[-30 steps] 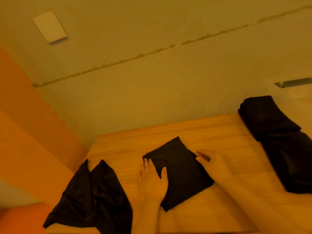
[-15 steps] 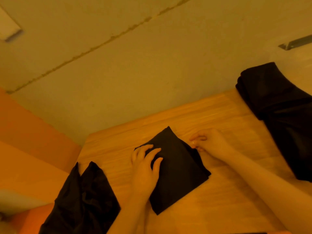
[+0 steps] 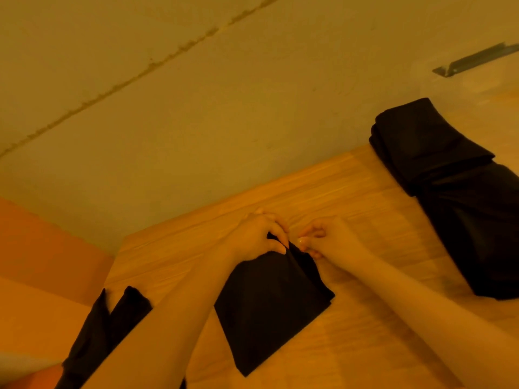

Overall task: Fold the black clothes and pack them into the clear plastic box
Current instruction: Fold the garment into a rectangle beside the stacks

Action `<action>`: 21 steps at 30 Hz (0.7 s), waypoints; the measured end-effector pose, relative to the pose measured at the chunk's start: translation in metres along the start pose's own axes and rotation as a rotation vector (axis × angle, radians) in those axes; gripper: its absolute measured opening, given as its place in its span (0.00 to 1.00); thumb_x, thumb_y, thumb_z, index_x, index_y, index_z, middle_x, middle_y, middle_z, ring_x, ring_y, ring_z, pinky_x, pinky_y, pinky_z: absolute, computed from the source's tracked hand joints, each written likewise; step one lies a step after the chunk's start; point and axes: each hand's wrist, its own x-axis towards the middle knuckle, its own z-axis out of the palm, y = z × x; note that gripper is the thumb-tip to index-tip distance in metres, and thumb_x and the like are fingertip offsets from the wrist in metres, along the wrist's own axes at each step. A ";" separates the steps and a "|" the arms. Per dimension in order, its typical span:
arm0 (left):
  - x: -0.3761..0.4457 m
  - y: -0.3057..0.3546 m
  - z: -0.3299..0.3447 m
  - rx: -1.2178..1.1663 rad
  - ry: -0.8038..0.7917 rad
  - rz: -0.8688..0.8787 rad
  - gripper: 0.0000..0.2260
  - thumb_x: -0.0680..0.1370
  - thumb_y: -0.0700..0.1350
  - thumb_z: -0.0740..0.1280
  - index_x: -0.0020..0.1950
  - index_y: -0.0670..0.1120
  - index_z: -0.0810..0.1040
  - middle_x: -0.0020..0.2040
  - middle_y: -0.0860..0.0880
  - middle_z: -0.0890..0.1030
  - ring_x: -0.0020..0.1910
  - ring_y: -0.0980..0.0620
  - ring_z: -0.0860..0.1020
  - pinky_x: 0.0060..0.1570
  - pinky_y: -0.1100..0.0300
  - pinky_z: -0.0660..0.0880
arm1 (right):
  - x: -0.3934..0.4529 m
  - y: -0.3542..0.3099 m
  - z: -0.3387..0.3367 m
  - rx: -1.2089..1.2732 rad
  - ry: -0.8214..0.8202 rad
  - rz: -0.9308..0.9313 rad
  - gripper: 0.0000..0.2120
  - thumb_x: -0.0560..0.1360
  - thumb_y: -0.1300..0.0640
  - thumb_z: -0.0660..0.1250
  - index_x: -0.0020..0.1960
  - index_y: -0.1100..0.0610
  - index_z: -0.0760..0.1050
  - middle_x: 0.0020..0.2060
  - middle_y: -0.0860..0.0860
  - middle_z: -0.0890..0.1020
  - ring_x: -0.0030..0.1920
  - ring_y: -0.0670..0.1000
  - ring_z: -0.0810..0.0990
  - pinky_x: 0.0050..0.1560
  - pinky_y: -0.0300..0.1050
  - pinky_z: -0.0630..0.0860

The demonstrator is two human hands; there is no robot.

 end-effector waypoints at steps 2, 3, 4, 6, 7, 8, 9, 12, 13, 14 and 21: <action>0.001 0.001 -0.004 -0.074 -0.029 -0.004 0.05 0.73 0.42 0.71 0.47 0.45 0.83 0.53 0.52 0.80 0.55 0.55 0.73 0.58 0.62 0.67 | -0.003 -0.001 0.003 -0.119 -0.037 -0.014 0.04 0.70 0.54 0.72 0.42 0.48 0.77 0.38 0.45 0.80 0.42 0.45 0.79 0.46 0.39 0.76; 0.001 0.002 -0.006 -0.093 -0.036 -0.017 0.05 0.73 0.42 0.71 0.47 0.45 0.83 0.50 0.52 0.80 0.52 0.57 0.74 0.54 0.64 0.69 | -0.006 -0.002 0.005 -0.172 -0.073 -0.008 0.06 0.69 0.51 0.73 0.45 0.50 0.79 0.40 0.45 0.81 0.44 0.45 0.79 0.48 0.41 0.76; 0.001 0.004 -0.008 -0.096 -0.042 -0.035 0.05 0.73 0.42 0.70 0.48 0.46 0.83 0.47 0.53 0.79 0.48 0.60 0.75 0.51 0.68 0.69 | -0.007 -0.002 0.007 -0.231 -0.108 -0.004 0.11 0.68 0.49 0.74 0.48 0.52 0.80 0.42 0.47 0.82 0.45 0.46 0.79 0.50 0.42 0.76; 0.001 0.005 -0.012 -0.084 -0.057 -0.061 0.05 0.74 0.42 0.70 0.48 0.46 0.82 0.44 0.55 0.78 0.43 0.63 0.73 0.47 0.72 0.67 | -0.009 -0.001 0.010 -0.370 -0.148 -0.040 0.16 0.67 0.46 0.74 0.51 0.53 0.81 0.43 0.47 0.82 0.44 0.44 0.78 0.48 0.41 0.76; 0.001 0.005 -0.014 -0.075 -0.066 -0.064 0.05 0.74 0.43 0.70 0.48 0.46 0.82 0.44 0.55 0.78 0.43 0.63 0.73 0.47 0.71 0.68 | -0.010 -0.002 0.011 -0.417 -0.152 -0.062 0.15 0.68 0.46 0.73 0.51 0.52 0.81 0.41 0.45 0.81 0.41 0.42 0.76 0.46 0.38 0.74; 0.001 0.006 -0.017 -0.057 -0.075 -0.064 0.05 0.74 0.43 0.70 0.48 0.46 0.82 0.44 0.55 0.77 0.44 0.63 0.73 0.47 0.69 0.68 | -0.011 -0.001 0.011 -0.441 -0.148 -0.071 0.13 0.69 0.47 0.72 0.50 0.52 0.81 0.39 0.44 0.80 0.39 0.41 0.75 0.44 0.36 0.73; 0.001 0.006 -0.019 -0.029 -0.087 -0.064 0.05 0.74 0.44 0.70 0.49 0.47 0.82 0.45 0.56 0.77 0.45 0.62 0.72 0.47 0.69 0.68 | -0.012 -0.001 0.012 -0.449 -0.135 -0.073 0.09 0.71 0.49 0.70 0.48 0.52 0.81 0.38 0.44 0.79 0.38 0.41 0.74 0.43 0.35 0.72; -0.001 0.000 -0.030 0.094 -0.139 -0.088 0.09 0.74 0.46 0.69 0.53 0.48 0.81 0.47 0.56 0.75 0.48 0.61 0.70 0.44 0.71 0.65 | -0.012 -0.002 0.014 -0.433 -0.075 -0.059 0.06 0.75 0.51 0.66 0.44 0.52 0.79 0.33 0.45 0.77 0.35 0.42 0.73 0.38 0.34 0.69; -0.001 -0.002 -0.034 0.137 -0.154 -0.108 0.09 0.75 0.47 0.68 0.54 0.48 0.81 0.47 0.56 0.75 0.49 0.60 0.70 0.44 0.70 0.64 | -0.012 -0.003 0.015 -0.435 -0.061 -0.064 0.07 0.76 0.51 0.65 0.42 0.53 0.78 0.32 0.45 0.75 0.34 0.42 0.71 0.35 0.33 0.67; -0.002 -0.005 -0.036 0.161 -0.161 -0.132 0.09 0.75 0.47 0.68 0.55 0.48 0.80 0.48 0.56 0.75 0.51 0.59 0.70 0.45 0.68 0.65 | -0.012 -0.004 0.015 -0.433 -0.050 -0.067 0.08 0.77 0.51 0.64 0.41 0.53 0.76 0.31 0.46 0.73 0.33 0.42 0.70 0.34 0.33 0.66; -0.002 -0.023 -0.037 -0.206 -0.041 -0.271 0.05 0.74 0.44 0.69 0.40 0.54 0.78 0.42 0.55 0.78 0.44 0.58 0.75 0.48 0.63 0.71 | -0.008 -0.001 0.014 -0.204 -0.020 -0.013 0.12 0.77 0.56 0.64 0.35 0.48 0.68 0.30 0.48 0.73 0.31 0.44 0.70 0.31 0.36 0.65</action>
